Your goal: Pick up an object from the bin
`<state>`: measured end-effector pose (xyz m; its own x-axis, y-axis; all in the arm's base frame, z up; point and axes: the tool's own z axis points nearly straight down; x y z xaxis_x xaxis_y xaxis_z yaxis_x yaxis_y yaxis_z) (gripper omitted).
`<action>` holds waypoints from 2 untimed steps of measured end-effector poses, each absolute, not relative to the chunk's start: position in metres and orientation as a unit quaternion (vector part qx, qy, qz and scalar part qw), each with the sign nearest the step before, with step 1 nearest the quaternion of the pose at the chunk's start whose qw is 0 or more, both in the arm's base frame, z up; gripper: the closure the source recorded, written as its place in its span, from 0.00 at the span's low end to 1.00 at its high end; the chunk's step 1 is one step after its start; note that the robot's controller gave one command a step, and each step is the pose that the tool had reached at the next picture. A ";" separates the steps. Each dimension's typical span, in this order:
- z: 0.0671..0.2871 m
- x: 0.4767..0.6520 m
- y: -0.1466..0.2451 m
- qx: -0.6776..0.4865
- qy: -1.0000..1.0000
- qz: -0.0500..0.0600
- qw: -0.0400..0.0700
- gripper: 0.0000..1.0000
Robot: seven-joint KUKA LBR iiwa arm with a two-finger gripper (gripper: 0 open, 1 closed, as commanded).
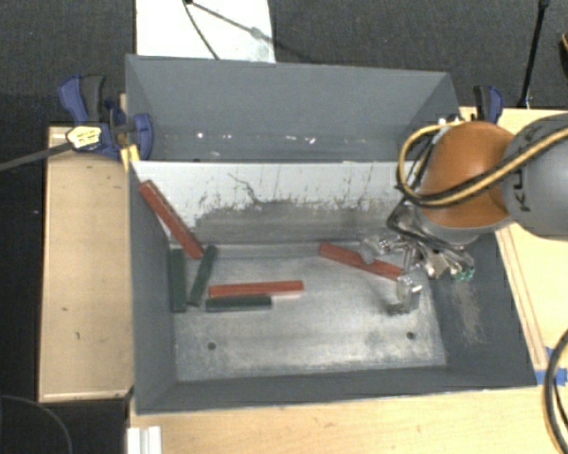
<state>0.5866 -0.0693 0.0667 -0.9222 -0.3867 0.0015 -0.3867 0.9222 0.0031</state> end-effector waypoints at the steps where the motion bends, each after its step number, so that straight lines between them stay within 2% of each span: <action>1: 0.073 0.590 -0.071 0.197 -0.980 0.000 -0.004 1.00; 2: 0.071 0.588 -0.071 0.198 -0.980 0.000 -0.002 0.00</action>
Offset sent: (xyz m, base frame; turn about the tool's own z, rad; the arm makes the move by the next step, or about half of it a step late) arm 0.0000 0.0000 0.0000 0.0000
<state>0.5882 -0.0710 0.0708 -0.9216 -0.3882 -0.0036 -0.3882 0.9216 -0.0011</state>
